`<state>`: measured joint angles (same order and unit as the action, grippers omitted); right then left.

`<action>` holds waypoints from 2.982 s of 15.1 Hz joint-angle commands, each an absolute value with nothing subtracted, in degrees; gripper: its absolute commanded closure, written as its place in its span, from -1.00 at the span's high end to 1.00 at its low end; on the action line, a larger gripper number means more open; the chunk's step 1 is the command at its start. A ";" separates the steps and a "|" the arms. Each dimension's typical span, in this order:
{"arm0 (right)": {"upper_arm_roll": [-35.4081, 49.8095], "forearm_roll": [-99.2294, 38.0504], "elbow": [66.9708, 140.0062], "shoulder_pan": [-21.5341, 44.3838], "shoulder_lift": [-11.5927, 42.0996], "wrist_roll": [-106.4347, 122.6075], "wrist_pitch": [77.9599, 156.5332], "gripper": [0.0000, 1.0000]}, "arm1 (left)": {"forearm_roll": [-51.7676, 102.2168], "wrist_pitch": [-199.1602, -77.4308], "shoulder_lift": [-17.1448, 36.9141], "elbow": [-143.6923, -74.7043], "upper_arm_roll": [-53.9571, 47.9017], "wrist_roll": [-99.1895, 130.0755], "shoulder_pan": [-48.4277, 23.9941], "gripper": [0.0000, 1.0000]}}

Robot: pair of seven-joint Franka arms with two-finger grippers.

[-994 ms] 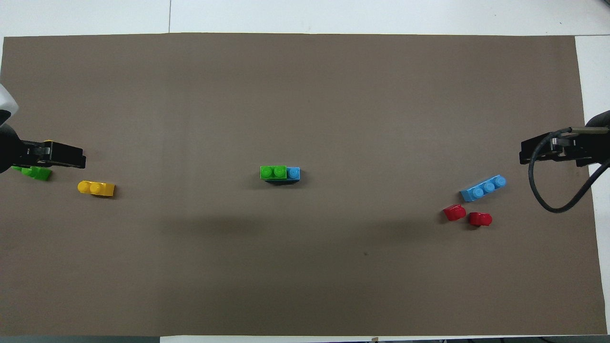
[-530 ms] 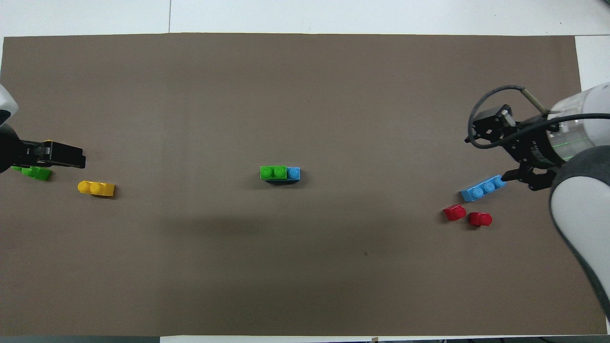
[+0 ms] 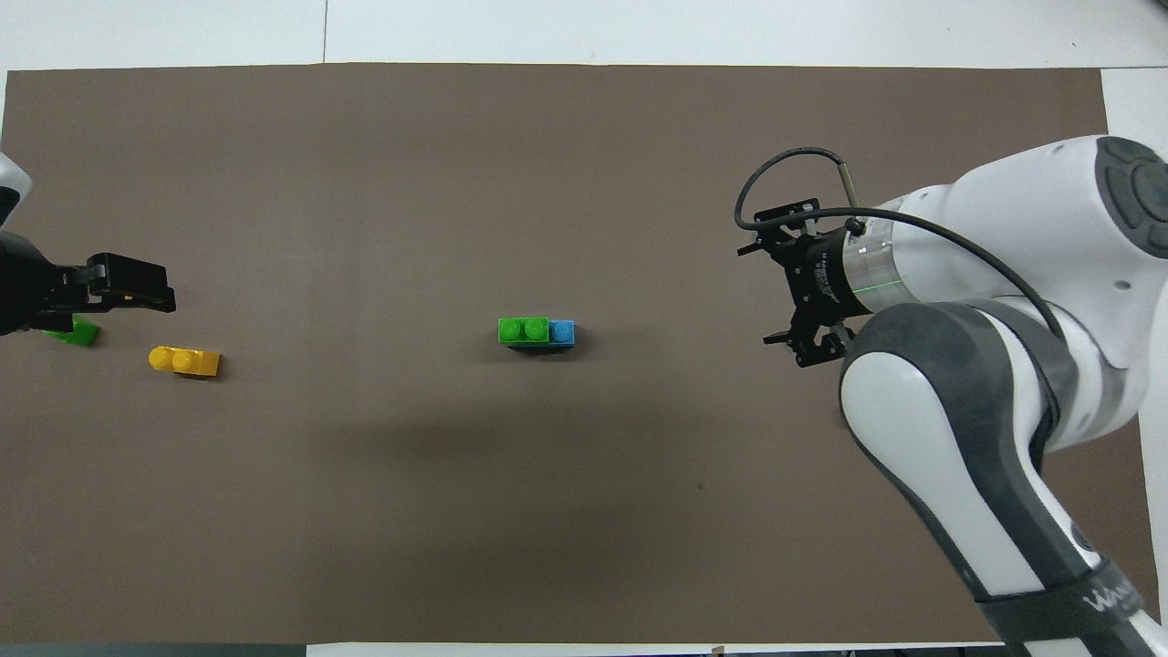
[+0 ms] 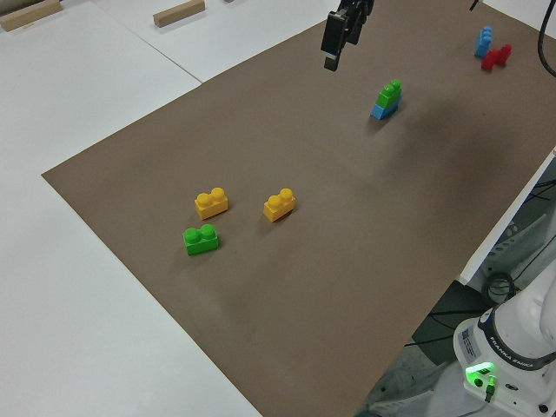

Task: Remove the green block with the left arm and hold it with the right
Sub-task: 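Move the left gripper and the right gripper toward the green-blue brick, then grasp the green end with the left gripper while the right gripper grasps blue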

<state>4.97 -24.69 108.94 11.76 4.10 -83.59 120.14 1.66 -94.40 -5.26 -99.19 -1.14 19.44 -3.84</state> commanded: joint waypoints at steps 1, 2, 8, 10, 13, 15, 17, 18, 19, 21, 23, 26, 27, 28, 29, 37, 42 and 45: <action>4.75 -29.43 110.13 13.61 5.97 -85.87 123.40 0.98 | 2.64 -94.04 -5.62 -99.49 -1.14 32.99 -6.67 1.00; 4.75 -31.79 110.13 14.15 7.11 -86.48 124.01 0.97 | 2.64 -94.74 -6.06 -100.62 -1.14 38.70 -7.90 1.00; 4.83 -35.24 111.80 21.00 14.57 -89.82 134.01 0.93 | 2.64 -103.61 -8.17 -109.06 -1.14 76.76 -16.86 1.00; 4.83 -35.77 111.80 24.59 18.18 -89.91 140.59 0.93 | 2.64 -106.77 -8.09 -111.34 -1.14 88.62 -19.85 1.00; 4.75 -38.58 111.62 26.98 21.09 -89.82 144.84 0.93 | 2.55 -111.00 -7.65 -114.16 -1.06 102.10 -23.28 1.00; 4.83 -38.67 111.53 27.24 22.23 -89.82 146.06 0.93 | 2.55 -113.28 -6.51 -115.31 -1.05 107.02 -25.48 1.00; 4.83 -38.76 111.53 28.91 23.64 -89.82 148.61 0.93 | 2.46 -115.83 -5.28 -116.01 -1.05 111.86 -27.68 1.00; 4.83 -38.76 111.53 29.09 24.25 -89.82 149.67 0.93 | 2.46 -117.06 -4.14 -116.36 -1.05 113.71 -28.38 1.00; 4.83 -38.76 111.53 29.09 24.69 -89.82 150.29 0.93 | 2.29 -118.11 -3.52 -116.45 -1.05 115.47 -29.43 1.00; 4.83 -38.76 111.53 29.79 25.13 -89.82 150.91 0.93 | 2.11 -120.57 -2.03 -116.72 -1.05 118.55 -30.49 1.00; 4.75 -38.76 111.53 30.58 25.31 -89.82 151.96 0.88 | 1.93 -123.21 0.25 -116.89 -0.97 122.06 -31.72 1.00; 4.75 -38.76 111.62 30.59 25.31 -89.56 151.96 0.40 | 1.50 -125.85 2.72 -116.98 -0.97 125.06 -33.04 1.00; 4.75 -38.76 111.62 30.59 25.31 -89.56 152.05 -0.03 | 0.62 -127.16 3.68 -116.98 -0.97 126.46 -33.48 1.00; 4.75 -38.76 111.62 30.59 25.31 -89.56 152.05 -0.57 | -0.25 -128.40 4.74 -116.98 -0.97 128.21 -33.57 1.00; 4.83 -38.76 111.62 30.59 25.31 -89.56 152.05 -1.00 | -0.87 -129.63 5.44 -116.98 -0.97 129.28 -33.66 1.00; 4.83 -38.76 111.71 30.59 25.31 -89.82 152.75 -1.00 | -1.05 -132.54 7.82 -117.25 -0.97 130.52 -33.84 1.00; 4.83 -38.76 111.71 30.59 25.31 -90.00 152.75 -1.00 | -1.67 -134.47 9.49 -118.56 -0.88 132.18 -35.33 1.00; 4.75 -38.76 111.71 30.59 25.31 -90.00 152.84 -1.00 | -3.95 -135.79 10.98 -118.56 -0.88 134.90 -35.60 1.00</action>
<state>4.78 -37.36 111.95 30.36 24.85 -89.60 151.31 -1.69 -133.61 10.37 -117.57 -1.87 132.14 -34.45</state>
